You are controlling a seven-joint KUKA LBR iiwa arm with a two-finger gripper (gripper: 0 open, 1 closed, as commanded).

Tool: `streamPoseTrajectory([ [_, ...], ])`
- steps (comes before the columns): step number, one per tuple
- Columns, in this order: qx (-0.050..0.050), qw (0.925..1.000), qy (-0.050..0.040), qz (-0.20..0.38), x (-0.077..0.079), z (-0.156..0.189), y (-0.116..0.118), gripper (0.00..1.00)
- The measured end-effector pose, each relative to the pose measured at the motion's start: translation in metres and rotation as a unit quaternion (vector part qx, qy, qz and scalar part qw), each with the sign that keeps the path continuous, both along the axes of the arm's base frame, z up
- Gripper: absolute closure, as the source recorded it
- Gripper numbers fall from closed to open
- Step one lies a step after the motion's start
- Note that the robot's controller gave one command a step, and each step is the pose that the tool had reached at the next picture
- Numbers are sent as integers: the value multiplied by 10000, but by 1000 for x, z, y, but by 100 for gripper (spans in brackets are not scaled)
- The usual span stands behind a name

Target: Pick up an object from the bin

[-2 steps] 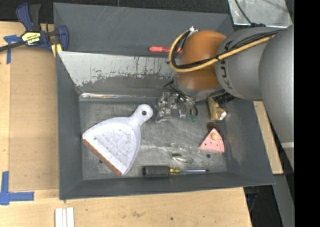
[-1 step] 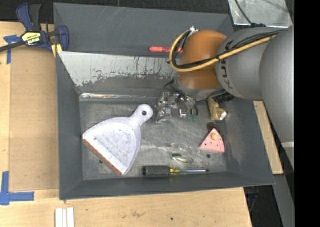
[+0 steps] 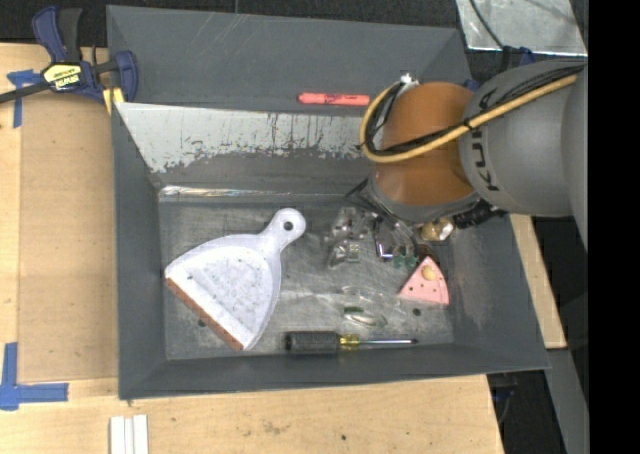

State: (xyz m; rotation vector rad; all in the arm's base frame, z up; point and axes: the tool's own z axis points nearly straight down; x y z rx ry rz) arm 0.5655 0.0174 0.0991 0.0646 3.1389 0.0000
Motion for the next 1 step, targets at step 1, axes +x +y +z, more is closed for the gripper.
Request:
streamPoseTrajectory([
  [1, -1, 10000, 17, -17, -11, 19, -10, 100],
])
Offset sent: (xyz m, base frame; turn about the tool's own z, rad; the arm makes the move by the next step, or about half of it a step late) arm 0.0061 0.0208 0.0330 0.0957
